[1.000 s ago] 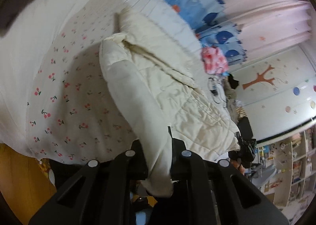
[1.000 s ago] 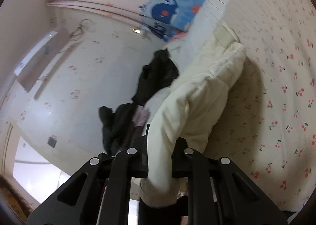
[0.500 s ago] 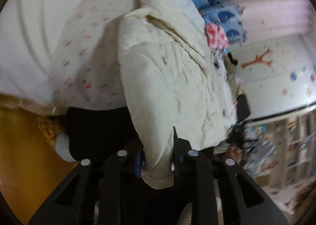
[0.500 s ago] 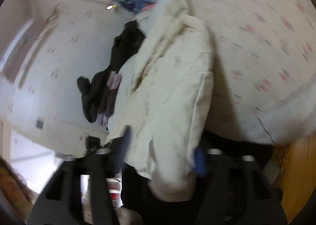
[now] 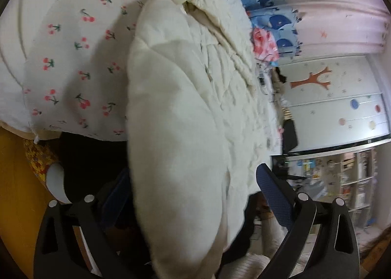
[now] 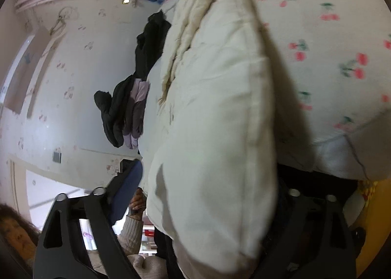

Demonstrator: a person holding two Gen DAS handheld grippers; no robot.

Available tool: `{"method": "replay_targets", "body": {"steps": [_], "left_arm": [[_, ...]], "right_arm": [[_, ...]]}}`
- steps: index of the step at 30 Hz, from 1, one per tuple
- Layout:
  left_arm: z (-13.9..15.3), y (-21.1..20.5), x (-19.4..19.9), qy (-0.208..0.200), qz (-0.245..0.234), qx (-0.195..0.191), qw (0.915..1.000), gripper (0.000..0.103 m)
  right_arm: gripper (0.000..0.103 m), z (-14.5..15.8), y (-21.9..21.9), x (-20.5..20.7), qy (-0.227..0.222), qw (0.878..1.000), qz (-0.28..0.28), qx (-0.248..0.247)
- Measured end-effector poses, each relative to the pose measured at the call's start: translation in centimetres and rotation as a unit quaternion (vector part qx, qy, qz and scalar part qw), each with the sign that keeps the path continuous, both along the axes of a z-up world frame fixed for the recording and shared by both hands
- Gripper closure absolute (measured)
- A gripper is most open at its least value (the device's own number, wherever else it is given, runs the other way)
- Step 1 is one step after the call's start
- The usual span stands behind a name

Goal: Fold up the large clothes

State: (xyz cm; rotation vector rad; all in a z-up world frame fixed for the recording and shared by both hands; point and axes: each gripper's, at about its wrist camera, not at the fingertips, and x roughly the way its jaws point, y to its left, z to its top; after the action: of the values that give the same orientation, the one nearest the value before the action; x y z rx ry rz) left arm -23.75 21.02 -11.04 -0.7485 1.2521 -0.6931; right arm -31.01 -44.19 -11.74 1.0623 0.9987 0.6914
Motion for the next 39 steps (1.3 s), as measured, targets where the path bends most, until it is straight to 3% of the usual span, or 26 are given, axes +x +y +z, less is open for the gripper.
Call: {"method": "replay_targets", "body": {"steps": [1,2,3,4,7,13,17,18,19,20,21,23,25,28,33,35,36,37,39], "left_arm": [[0.1,-0.5,0.0,-0.003,0.009,0.019,0.9998,0.034],[0.2,-0.7,0.1,-0.005,0.017,0.034,0.9993,0.048],[0.3,-1.0,0.1,-0.005,0.021,0.038,0.9991,0.072],[0.8,-1.2,0.0,-0.013,0.032,0.041,0.9986,0.081],[2.8,-1.4,-0.5,-0.045,0.043,0.059,0.9964,0.091],[7.8,-0.8,-2.5,-0.106,0.039,0.017,0.9935,0.094],[8.8,-0.2,-4.5,-0.123,-0.010,0.018,0.9922,0.094],[8.0,0.0,-4.6,-0.110,-0.031,0.022,0.9932,0.093],[6.7,0.2,-4.8,-0.094,-0.045,0.033,0.9940,0.090],[5.4,0.4,-5.0,-0.074,-0.051,0.042,0.9951,0.088],[4.0,0.6,-4.9,-0.052,-0.057,0.040,0.9962,0.080],[1.6,1.6,-4.8,-0.023,-0.046,0.030,0.9982,0.057],[0.4,2.7,-4.6,-0.015,-0.010,0.022,0.9996,0.020],[-0.2,3.2,-4.0,-0.011,0.002,-0.002,0.9999,0.014],[0.1,0.9,-3.7,-0.013,-0.009,0.005,0.9999,0.014],[0.7,0.0,-4.0,-0.030,-0.007,0.029,0.9991,0.036],[1.0,-0.2,-4.1,-0.036,-0.011,0.038,0.9985,0.062],[1.4,-0.5,-4.2,-0.044,-0.013,0.043,0.9980,0.075],[2.2,-0.6,-4.5,-0.065,-0.011,0.060,0.9960,0.084]], "right_arm": [[0.055,0.2,0.3,0.0,-0.004,1.000,0.000,-0.003],[0.062,0.6,0.6,0.0,-0.013,1.000,-0.004,-0.005],[0.070,0.9,0.7,-0.1,-0.021,1.000,-0.009,-0.008],[0.078,1.3,0.8,-0.1,-0.027,1.000,-0.012,-0.007],[0.089,3.2,0.9,-0.5,-0.057,0.998,-0.025,-0.002],[0.093,8.9,1.7,-2.7,-0.127,0.992,-0.004,-0.001],[0.089,9.0,1.2,-4.8,-0.120,0.992,0.028,-0.007],[0.083,8.2,0.9,-5.1,-0.105,0.994,0.033,-0.010],[0.067,6.6,0.5,-5.6,-0.079,0.996,0.036,-0.008],[0.057,5.5,0.1,-5.9,-0.062,0.997,0.034,-0.005],[0.045,4.3,-0.3,-6.3,-0.045,0.999,0.030,-0.004],[0.043,2.2,-1.2,-6.9,-0.021,1.000,0.022,0.004],[0.036,0.9,-1.8,-7.4,-0.011,1.000,0.009,0.020],[0.032,-0.1,-2.0,-7.4,-0.006,0.999,0.001,0.032],[0.033,-0.2,-0.6,-6.4,-0.024,0.999,0.006,0.035],[0.055,0.6,0.3,-6.2,-0.045,0.999,0.006,0.026],[0.071,1.0,0.8,-6.1,-0.054,0.998,0.005,0.025],[0.079,1.4,1.0,-6.2,-0.067,0.997,0.003,0.022],[0.086,1.9,1.3,-6.4,-0.081,0.997,0.003,0.016]]}}
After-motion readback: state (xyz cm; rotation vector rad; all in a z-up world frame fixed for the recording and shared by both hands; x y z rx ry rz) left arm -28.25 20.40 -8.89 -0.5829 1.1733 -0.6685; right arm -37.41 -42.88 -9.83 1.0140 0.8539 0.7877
